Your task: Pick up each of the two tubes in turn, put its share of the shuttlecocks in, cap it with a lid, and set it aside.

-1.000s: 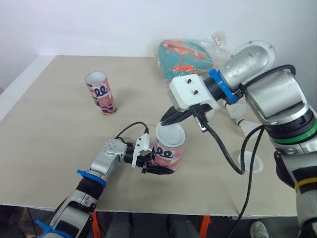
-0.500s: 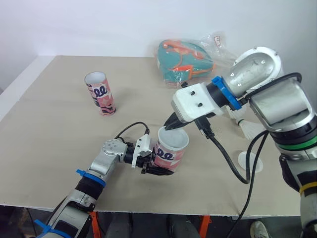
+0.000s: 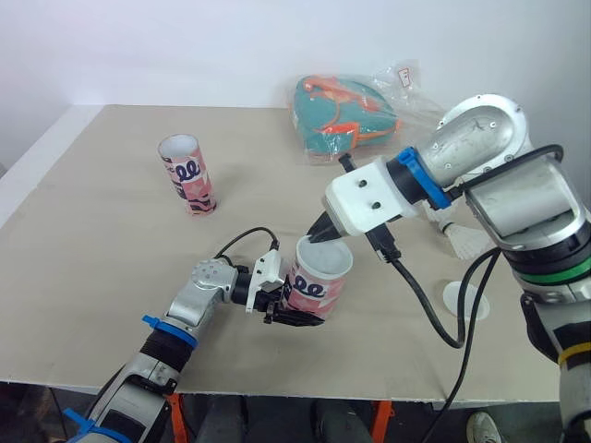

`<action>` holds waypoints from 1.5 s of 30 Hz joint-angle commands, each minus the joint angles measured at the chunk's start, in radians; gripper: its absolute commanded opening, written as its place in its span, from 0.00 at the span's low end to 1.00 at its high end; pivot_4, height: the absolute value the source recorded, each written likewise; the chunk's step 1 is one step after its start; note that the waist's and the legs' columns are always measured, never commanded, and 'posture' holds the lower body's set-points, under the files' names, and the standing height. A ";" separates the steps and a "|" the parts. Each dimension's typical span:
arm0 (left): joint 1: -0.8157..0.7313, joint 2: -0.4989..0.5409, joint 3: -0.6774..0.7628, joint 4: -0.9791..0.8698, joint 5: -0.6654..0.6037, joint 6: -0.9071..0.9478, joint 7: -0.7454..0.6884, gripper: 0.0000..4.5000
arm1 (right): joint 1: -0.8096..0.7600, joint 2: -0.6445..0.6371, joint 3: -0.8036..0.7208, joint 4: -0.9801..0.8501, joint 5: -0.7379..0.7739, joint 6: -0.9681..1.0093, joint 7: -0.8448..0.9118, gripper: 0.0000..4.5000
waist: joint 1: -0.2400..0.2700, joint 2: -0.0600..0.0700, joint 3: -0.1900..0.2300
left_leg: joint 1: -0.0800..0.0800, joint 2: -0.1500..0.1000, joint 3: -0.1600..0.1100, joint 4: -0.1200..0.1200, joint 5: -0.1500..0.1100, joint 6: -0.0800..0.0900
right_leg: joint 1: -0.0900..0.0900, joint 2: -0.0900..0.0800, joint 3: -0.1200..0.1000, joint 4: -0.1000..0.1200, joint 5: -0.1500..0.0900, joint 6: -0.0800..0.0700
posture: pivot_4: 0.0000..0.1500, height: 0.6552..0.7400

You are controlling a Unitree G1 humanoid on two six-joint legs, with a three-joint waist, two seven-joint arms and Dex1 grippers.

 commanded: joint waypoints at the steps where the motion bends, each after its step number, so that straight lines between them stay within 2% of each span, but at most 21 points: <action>1: 0.025 0.031 -0.010 0.027 0.022 0.026 -0.005 0.59 | 0.029 -0.033 0.003 -0.046 -0.003 -0.004 0.049 0.01 | 0.000 0.000 0.000 | 0.000 0.000 0.000 0.000 0.000 0.000 | 0.000 0.000 0.000 0.000 0.000 0.000 | 1.00 0.99; 8: 0.019 0.029 -0.011 0.032 0.018 0.026 -0.002 0.59 | 0.118 -0.053 0.046 -0.081 -0.066 -0.036 0.041 0.01 | 0.000 0.000 -0.009 | 0.001 0.000 0.000 -0.001 0.000 0.000 | 0.000 0.000 0.000 0.000 -0.001 -0.001 | 1.00 0.99; 18: 0.021 0.028 -0.014 0.030 0.020 0.031 -0.006 0.59 | 0.133 0.012 0.083 -0.010 -0.152 -0.117 0.048 0.01 | -0.007 -0.005 -0.021 | 0.020 0.003 0.001 -0.003 -0.004 -0.002 | 0.014 0.001 0.000 0.000 -0.011 -0.003 | 1.00 0.99; 21: 0.025 0.026 -0.014 0.026 0.018 0.033 -0.003 0.59 | 0.105 0.061 0.080 -0.005 -0.122 -0.071 0.063 0.21 | -0.013 -0.005 -0.022 | 0.021 0.003 0.002 -0.003 -0.005 -0.002 | 0.016 0.001 0.000 0.000 -0.011 -0.004 | 1.00 0.99; 30: 0.031 0.020 -0.015 0.023 0.016 0.037 0.001 0.59 | 0.043 0.139 0.023 0.023 -0.058 0.101 0.056 0.99 | -0.016 -0.005 -0.022 | 0.021 0.004 0.002 -0.003 -0.007 -0.003 | 0.016 0.002 0.000 0.000 -0.012 -0.007 | 1.00 0.99; 37: 0.027 0.016 -0.014 0.028 0.018 0.035 0.001 0.59 | 0.059 0.140 0.017 0.024 -0.044 0.142 0.029 0.99 | -0.016 -0.005 -0.022 | 0.018 0.003 0.001 -0.003 -0.010 -0.002 | 0.016 0.002 0.000 0.000 -0.013 -0.008 | 1.00 0.99; 41: 0.025 0.014 -0.013 0.032 0.019 0.032 0.000 0.59 | 0.002 0.151 -0.133 0.117 0.073 0.231 0.019 0.99 | -0.018 -0.005 -0.022 | 0.018 0.003 0.001 -0.003 -0.010 -0.002 | 0.016 0.002 0.000 0.000 -0.014 -0.007 | 1.00 0.99; 42: 0.025 0.013 -0.013 0.033 0.019 0.033 -0.001 0.59 | -0.009 0.149 -0.147 0.136 0.082 0.235 0.012 0.90 | -0.018 -0.005 -0.021 | 0.017 0.003 0.001 -0.003 -0.010 -0.002 | 0.015 0.002 0.000 0.000 -0.013 -0.008 | 1.00 0.99; 44: 0.024 0.012 -0.013 0.035 0.020 0.032 -0.002 0.59 | -0.012 0.128 -0.139 0.161 0.069 0.205 0.001 0.82 | -0.017 -0.004 -0.021 | 0.017 0.003 0.001 -0.002 -0.010 -0.002 | 0.015 0.002 0.000 0.000 -0.012 -0.008 | 1.00 0.99; 45: 0.024 0.011 -0.013 0.038 0.020 0.031 -0.003 0.59 | -0.009 0.117 -0.135 0.163 0.069 0.194 0.004 0.69 | -0.017 -0.005 -0.021 | 0.016 0.002 0.001 -0.002 -0.010 -0.002 | 0.015 0.001 0.000 0.000 -0.013 -0.008 | 1.00 0.99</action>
